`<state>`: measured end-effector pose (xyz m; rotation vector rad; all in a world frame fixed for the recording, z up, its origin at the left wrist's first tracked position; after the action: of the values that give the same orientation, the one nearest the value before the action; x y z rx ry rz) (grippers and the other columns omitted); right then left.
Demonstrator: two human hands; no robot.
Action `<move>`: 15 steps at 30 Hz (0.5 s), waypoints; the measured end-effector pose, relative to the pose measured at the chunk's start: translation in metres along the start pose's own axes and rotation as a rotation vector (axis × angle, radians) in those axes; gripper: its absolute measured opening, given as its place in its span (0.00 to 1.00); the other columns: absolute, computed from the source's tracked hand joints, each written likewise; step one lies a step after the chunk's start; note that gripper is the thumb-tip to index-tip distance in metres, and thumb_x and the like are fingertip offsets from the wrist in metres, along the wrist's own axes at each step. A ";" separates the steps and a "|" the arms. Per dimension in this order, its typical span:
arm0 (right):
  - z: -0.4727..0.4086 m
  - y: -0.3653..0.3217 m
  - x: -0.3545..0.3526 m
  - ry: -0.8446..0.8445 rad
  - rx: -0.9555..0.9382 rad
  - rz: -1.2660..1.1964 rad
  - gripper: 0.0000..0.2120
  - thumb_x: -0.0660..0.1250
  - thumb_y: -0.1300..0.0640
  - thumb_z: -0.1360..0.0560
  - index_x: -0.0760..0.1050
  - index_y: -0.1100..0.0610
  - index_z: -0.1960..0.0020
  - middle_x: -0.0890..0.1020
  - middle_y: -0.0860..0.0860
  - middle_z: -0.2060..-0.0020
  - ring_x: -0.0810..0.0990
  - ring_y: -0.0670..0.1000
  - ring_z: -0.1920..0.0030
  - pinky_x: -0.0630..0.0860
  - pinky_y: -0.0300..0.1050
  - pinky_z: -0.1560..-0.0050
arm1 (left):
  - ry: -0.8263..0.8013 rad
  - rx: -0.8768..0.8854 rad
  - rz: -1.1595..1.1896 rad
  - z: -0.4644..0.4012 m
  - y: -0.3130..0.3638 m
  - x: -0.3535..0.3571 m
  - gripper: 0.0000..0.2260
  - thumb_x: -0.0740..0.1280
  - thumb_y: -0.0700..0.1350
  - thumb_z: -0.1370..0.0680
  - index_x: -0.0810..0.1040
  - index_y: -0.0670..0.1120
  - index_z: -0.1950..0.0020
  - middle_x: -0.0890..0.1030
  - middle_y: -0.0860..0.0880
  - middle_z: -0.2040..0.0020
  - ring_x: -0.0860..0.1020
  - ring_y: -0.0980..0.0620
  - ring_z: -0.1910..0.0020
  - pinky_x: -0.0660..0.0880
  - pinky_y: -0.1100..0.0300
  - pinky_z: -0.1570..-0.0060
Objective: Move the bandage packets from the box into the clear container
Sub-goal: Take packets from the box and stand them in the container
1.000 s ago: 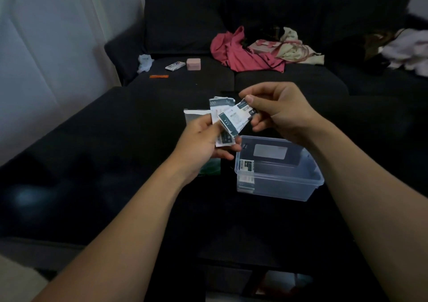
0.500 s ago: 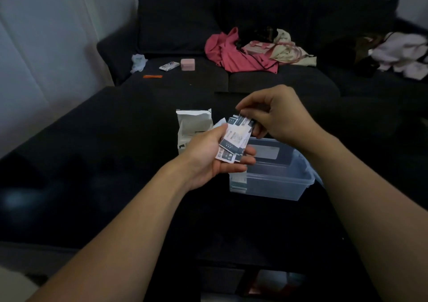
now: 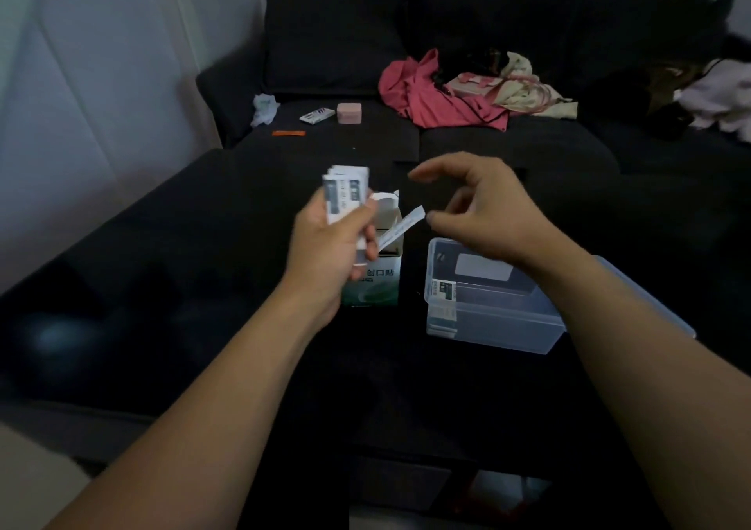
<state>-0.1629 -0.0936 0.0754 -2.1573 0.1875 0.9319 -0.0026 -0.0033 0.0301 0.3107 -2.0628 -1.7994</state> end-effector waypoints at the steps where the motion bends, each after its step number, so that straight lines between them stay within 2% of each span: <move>1: -0.001 -0.001 0.006 -0.075 -0.048 0.162 0.25 0.74 0.64 0.30 0.79 0.46 0.37 0.77 0.42 0.39 0.81 0.46 0.65 0.80 0.39 0.61 | 0.039 0.020 -0.012 -0.003 0.001 -0.010 0.02 0.67 0.42 0.18 0.77 0.49 0.47 0.75 0.51 0.67 0.73 0.56 0.75 0.62 0.65 0.79; 3: -0.005 0.001 0.023 -0.191 -0.076 0.348 0.27 0.76 0.62 0.31 0.78 0.44 0.35 0.74 0.42 0.35 0.77 0.40 0.61 0.81 0.45 0.53 | 0.091 -0.003 -0.049 -0.006 -0.004 -0.025 0.02 0.66 0.42 0.18 0.76 0.47 0.47 0.75 0.50 0.66 0.74 0.55 0.75 0.64 0.64 0.79; 6: -0.010 0.005 0.037 -0.220 -0.084 0.304 0.19 0.77 0.62 0.29 0.83 0.50 0.41 0.80 0.47 0.39 0.81 0.45 0.55 0.81 0.51 0.47 | 0.095 -0.070 -0.110 -0.009 -0.014 -0.029 0.02 0.66 0.42 0.18 0.77 0.48 0.47 0.76 0.49 0.65 0.74 0.56 0.75 0.66 0.64 0.79; 8: -0.013 0.009 0.036 -0.184 -0.050 0.223 0.11 0.75 0.64 0.28 0.85 0.54 0.47 0.85 0.51 0.49 0.84 0.49 0.56 0.83 0.52 0.52 | 0.063 -0.087 -0.128 -0.010 -0.017 -0.026 0.02 0.66 0.42 0.17 0.77 0.48 0.46 0.76 0.49 0.65 0.73 0.57 0.75 0.65 0.65 0.79; 10: -0.012 0.010 0.030 -0.142 0.025 0.110 0.07 0.73 0.65 0.25 0.86 0.57 0.50 0.86 0.53 0.57 0.85 0.52 0.60 0.84 0.49 0.60 | 0.038 -0.091 -0.112 -0.011 -0.016 -0.023 0.02 0.65 0.45 0.17 0.77 0.48 0.46 0.75 0.50 0.65 0.71 0.57 0.75 0.64 0.65 0.79; 12: -0.010 0.008 0.019 -0.105 0.069 -0.028 0.05 0.71 0.63 0.24 0.85 0.58 0.50 0.84 0.53 0.63 0.83 0.50 0.64 0.83 0.44 0.64 | 0.021 -0.101 -0.074 -0.010 -0.015 -0.018 0.09 0.62 0.51 0.15 0.78 0.47 0.46 0.75 0.50 0.66 0.70 0.56 0.75 0.62 0.64 0.79; 15: -0.002 0.006 0.004 -0.132 0.132 -0.281 0.05 0.71 0.63 0.24 0.83 0.59 0.48 0.82 0.53 0.67 0.77 0.46 0.71 0.75 0.38 0.72 | 0.013 -0.169 0.086 -0.006 -0.014 -0.006 0.23 0.52 0.58 0.14 0.79 0.44 0.51 0.76 0.48 0.70 0.69 0.53 0.77 0.59 0.65 0.82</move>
<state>-0.1616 -0.0981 0.0703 -1.9321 -0.1135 0.8685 0.0041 -0.0086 0.0163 0.1828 -1.8703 -1.8982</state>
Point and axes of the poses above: each hand's wrist, its own z-axis away from the middle knuckle, its own x-axis out of the palm, y = z × x, the point moved 5 cm from there along -z, towards the middle knuckle
